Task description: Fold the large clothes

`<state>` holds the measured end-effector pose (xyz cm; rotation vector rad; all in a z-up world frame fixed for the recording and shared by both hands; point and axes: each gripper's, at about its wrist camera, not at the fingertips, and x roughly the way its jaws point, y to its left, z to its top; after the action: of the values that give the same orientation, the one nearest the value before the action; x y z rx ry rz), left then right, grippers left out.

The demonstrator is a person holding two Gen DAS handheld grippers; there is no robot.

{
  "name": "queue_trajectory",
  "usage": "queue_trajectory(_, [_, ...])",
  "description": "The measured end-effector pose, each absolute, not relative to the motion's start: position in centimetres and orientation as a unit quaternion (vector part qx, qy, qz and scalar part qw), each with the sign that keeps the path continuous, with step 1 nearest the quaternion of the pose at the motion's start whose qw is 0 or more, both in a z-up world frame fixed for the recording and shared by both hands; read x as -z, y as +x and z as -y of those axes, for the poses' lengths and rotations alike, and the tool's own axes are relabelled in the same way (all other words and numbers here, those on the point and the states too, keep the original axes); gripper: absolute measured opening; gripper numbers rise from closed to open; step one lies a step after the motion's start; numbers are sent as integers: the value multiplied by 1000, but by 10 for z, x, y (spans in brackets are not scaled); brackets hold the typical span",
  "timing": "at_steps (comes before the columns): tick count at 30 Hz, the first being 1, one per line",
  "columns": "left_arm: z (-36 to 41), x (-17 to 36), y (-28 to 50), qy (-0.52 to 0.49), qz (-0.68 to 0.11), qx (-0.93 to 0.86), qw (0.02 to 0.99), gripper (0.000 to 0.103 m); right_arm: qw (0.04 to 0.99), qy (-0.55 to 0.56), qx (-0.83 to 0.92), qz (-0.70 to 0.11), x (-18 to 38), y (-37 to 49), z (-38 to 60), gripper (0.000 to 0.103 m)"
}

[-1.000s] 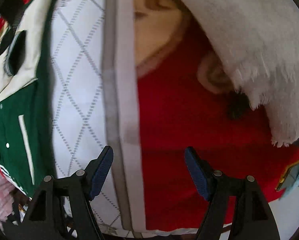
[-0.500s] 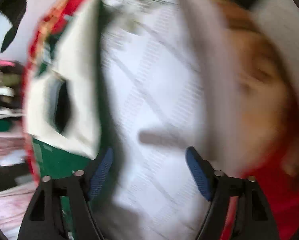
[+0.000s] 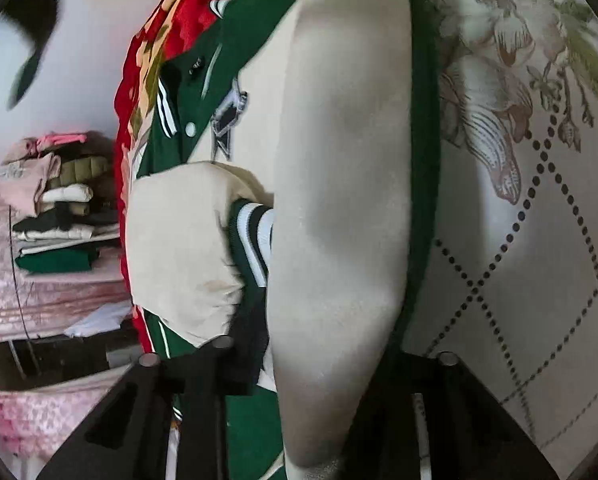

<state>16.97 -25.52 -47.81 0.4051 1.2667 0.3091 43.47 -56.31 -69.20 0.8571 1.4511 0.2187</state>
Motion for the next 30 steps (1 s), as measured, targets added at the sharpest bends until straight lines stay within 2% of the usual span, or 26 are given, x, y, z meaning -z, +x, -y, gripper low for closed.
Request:
queue_trajectory(2, [239,463,168,163,-585,-128,784,9,671,367,-89,-638,671,436,547,13])
queue_trajectory(7, [192,420,163,108,-577,-100,803,10,699,322,-73,-635,589,461,491,12])
queue_trajectory(13, [97,382,174,11,-581,-96,808,11,717,271,-66,-639,508,497,399,13])
queue_trajectory(15, [56,380,181,-18,-583,-106,805,16,718,254,-66,-645,499,521,348,13])
queue_trajectory(18, [-2,389,190,-67,-589,-120,796,17,714,229,-64,-658,500,549,278,13])
queue_trajectory(21, [-69,417,195,-120,-597,-145,780,25,702,205,-62,-679,526,578,206,14])
queue_trajectory(24, [-131,445,187,-188,-609,-162,753,36,671,195,-65,-712,574,605,142,28])
queue_trajectory(25, [-154,449,177,-211,-605,-182,746,45,659,194,-74,-723,592,612,121,36])
queue_trajectory(27, [-187,448,156,-236,-589,-220,741,60,641,199,-99,-735,618,619,93,41])
queue_trajectory(28, [-200,447,143,-246,-584,-239,736,67,630,206,-111,-741,626,619,82,50])
queue_trajectory(29, [-211,447,128,-258,-580,-258,728,67,624,212,-125,-742,629,616,74,60])
queue_trajectory(30, [-217,449,118,-270,-579,-266,721,67,625,214,-136,-738,628,613,71,64])
